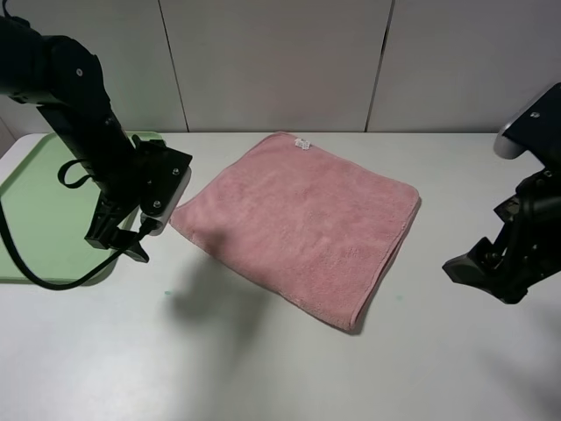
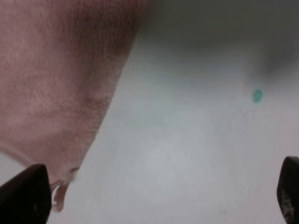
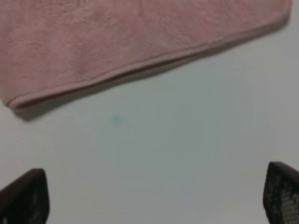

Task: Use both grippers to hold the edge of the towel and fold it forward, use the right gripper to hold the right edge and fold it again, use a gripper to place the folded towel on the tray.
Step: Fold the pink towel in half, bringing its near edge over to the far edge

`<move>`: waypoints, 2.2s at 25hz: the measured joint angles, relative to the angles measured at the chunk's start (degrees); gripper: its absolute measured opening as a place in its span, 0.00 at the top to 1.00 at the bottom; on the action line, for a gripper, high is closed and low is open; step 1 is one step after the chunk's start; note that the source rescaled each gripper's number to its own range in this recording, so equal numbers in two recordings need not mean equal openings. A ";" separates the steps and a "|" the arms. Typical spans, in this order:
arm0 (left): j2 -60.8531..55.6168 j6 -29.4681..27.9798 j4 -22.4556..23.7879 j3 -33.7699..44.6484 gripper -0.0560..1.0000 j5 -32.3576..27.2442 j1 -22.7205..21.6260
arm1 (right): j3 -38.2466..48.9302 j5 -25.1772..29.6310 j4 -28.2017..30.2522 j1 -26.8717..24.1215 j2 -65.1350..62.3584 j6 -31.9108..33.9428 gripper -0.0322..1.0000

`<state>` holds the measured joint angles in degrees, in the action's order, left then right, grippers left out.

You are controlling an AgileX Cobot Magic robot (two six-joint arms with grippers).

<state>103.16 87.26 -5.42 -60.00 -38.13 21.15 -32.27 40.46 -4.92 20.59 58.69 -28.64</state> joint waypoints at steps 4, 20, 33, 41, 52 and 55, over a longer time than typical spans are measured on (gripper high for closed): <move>1.53 3.38 -0.32 0.00 0.04 0.00 0.11 | -0.01 -0.76 0.00 5.09 3.92 -4.51 0.00; 5.04 6.04 8.44 -0.07 0.05 2.79 0.11 | -5.06 -5.44 0.43 16.68 22.55 -2.19 0.00; 9.41 7.75 12.52 -4.12 0.08 4.77 -0.14 | -11.07 -5.55 0.07 18.77 33.06 -0.33 0.00; 11.96 8.91 12.93 -5.83 0.10 5.67 -0.14 | -11.90 -7.12 4.31 22.67 33.68 4.32 0.00; 12.25 9.64 12.93 -6.27 0.10 7.20 -0.18 | -12.14 -10.29 2.52 22.67 41.20 5.23 0.00; 12.25 9.64 12.93 -6.27 0.10 7.28 -0.18 | -12.14 -11.25 2.25 24.32 43.09 5.23 0.00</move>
<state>115.41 96.90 7.51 -66.27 -30.85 20.97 -44.41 29.21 -2.67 44.91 101.78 -23.41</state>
